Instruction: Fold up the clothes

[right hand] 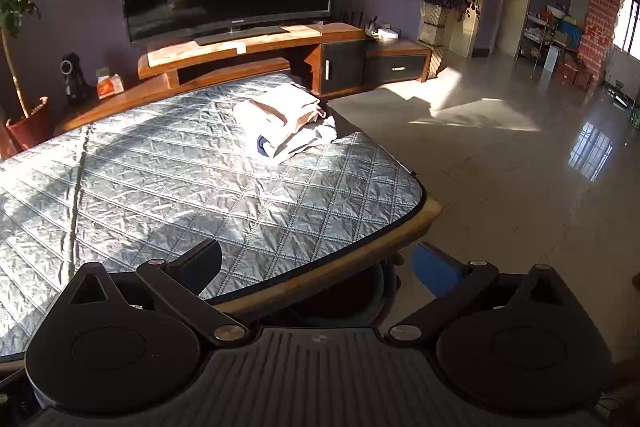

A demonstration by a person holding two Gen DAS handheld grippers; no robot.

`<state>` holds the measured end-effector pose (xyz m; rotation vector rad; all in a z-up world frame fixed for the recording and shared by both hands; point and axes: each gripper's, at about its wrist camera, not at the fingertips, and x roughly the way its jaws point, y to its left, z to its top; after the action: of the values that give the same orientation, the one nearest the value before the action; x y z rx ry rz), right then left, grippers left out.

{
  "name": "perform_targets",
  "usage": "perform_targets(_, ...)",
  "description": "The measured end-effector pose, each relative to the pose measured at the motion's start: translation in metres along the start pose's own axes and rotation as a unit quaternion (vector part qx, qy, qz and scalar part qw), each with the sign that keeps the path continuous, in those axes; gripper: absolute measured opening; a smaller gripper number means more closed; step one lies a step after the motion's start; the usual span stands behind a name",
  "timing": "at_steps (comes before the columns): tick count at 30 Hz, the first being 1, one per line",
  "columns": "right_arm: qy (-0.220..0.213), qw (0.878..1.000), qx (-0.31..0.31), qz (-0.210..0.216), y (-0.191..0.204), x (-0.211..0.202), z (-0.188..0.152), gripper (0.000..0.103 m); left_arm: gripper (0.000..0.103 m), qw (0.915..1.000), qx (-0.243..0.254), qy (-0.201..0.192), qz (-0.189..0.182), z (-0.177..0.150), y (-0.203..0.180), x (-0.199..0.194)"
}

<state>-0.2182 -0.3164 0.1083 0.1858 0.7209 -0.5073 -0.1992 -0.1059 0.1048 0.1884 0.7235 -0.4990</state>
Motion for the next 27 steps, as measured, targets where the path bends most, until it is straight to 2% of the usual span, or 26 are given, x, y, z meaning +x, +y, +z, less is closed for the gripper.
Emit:
perform_targets(3, 0.0, 1.0, 0.002, -0.011, -0.004, -0.016, -0.004, 0.103, 0.102, 1.0, -0.004, 0.001, 0.005, -0.006, -0.002, -0.012)
perform_targets(7, 0.004, 1.0, 0.007, -0.027, -0.01, -0.035, -0.009, 0.103, 0.102, 0.9997, 0.011, -0.018, 0.009, -0.007, -0.011, -0.032)
perform_targets(18, -0.005, 1.0, 0.021, -0.017, -0.021, -0.081, -0.043, 0.103, 0.102, 0.9971, 0.036, -0.066, 0.013, -0.002, -0.038, -0.074)
perform_targets(24, -0.005, 1.0, -0.005, -0.011, -0.025, -0.089, -0.061, 0.103, 0.102, 0.9971, 0.032, -0.069, 0.002, 0.0, -0.043, -0.082)
perform_targets(27, -0.008, 1.0, -0.008, -0.008, -0.029, -0.09, -0.063, 0.103, 0.102, 0.9971, 0.04, -0.064, 0.008, -0.003, -0.047, -0.08)
